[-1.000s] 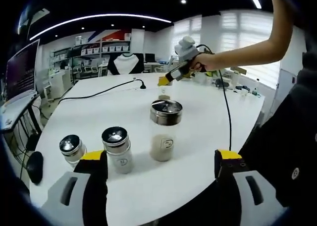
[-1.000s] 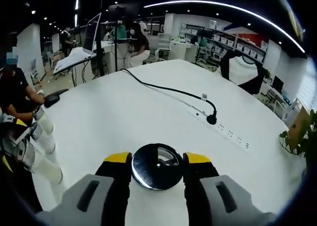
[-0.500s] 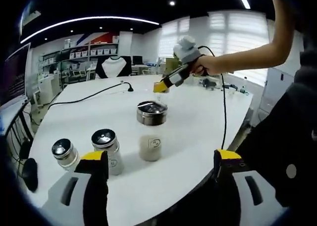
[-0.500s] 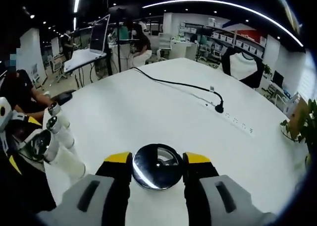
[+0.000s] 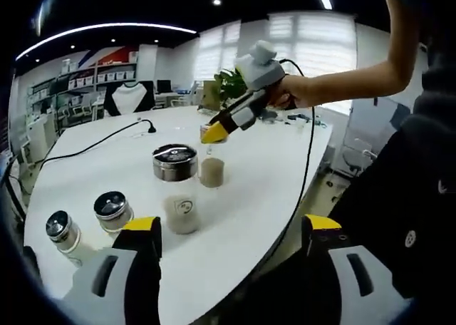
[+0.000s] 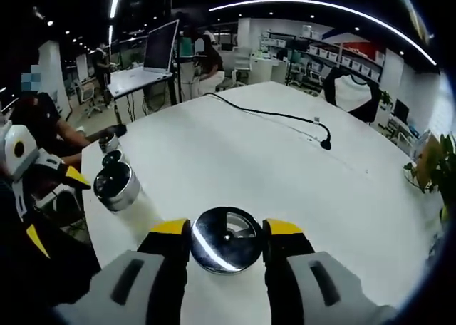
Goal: Rotate the seasoning bottle until the label or dispensing opening points toward the visible target arrow and the bottle remains upright within the marked orientation range
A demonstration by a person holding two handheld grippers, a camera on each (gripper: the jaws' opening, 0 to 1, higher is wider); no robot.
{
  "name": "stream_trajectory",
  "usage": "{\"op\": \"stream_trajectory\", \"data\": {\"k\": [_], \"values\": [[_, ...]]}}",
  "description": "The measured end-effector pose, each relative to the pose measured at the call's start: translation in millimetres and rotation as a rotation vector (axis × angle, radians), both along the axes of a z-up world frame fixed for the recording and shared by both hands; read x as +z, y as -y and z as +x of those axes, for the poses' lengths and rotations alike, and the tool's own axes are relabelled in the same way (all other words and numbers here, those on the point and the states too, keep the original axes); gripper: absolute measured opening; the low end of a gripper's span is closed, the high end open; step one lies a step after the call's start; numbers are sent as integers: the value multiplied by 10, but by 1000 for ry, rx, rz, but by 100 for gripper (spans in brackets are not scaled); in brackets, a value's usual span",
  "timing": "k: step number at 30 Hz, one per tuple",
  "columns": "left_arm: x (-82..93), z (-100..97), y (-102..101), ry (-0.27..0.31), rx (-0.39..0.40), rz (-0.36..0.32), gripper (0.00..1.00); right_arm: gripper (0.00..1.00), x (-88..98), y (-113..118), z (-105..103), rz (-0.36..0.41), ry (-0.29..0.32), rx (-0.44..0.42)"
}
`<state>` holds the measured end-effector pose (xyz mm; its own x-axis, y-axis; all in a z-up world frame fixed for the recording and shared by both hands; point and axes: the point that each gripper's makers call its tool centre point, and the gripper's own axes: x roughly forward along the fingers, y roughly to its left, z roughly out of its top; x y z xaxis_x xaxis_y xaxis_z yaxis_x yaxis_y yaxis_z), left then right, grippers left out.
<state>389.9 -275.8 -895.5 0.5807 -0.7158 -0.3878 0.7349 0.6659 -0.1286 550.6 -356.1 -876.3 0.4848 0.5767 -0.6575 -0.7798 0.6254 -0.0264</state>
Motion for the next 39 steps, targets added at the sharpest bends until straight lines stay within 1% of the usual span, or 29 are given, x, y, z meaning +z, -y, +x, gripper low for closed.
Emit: {"op": "stream_trajectory", "data": {"k": [2, 7, 14, 20, 23, 24, 25, 28, 30, 31, 32, 35, 39], "values": [[8, -9, 62, 7, -33, 0, 85, 38, -22, 12, -110, 10, -11, -8], [14, -67, 239, 7, -116, -9, 84, 38, -37, 34, -248, 10, -18, -11], [35, -143, 578, 9, -228, -28, 83, 38, -75, 127, -465, 13, -30, -23], [11, -96, 828, 12, -283, -32, 83, 38, -99, 214, -699, 13, -46, -29], [-7, -44, 923, 11, -292, -43, 83, 38, -105, 234, -801, 16, -48, -31], [-26, -8, 983, 6, -297, -43, 83, 38, -105, 245, -821, 15, -48, -32], [-30, 2, 1000, 6, -299, -42, 83, 38, -107, 248, -828, 13, -48, -30], [-51, 76, 1095, 15, -306, -32, 81, 38, -111, 263, -876, 11, -47, -8], [-100, 148, 1156, 11, -306, -21, 77, 38, -106, 277, -894, 10, -46, 11], [-123, 175, 1169, 5, -304, -17, 74, 38, -105, 283, -903, 8, -46, 21], [-140, 208, 1177, 1, -298, -12, 72, 38, -106, 288, -933, 5, -48, 46], [-131, 318, 1216, 12, -286, -12, 72, 38, -104, 284, -976, 5, -45, 97], [-175, 446, 1282, 12, -296, -2, 72, 38, -106, 262, -1023, -2, -47, 183]]}}
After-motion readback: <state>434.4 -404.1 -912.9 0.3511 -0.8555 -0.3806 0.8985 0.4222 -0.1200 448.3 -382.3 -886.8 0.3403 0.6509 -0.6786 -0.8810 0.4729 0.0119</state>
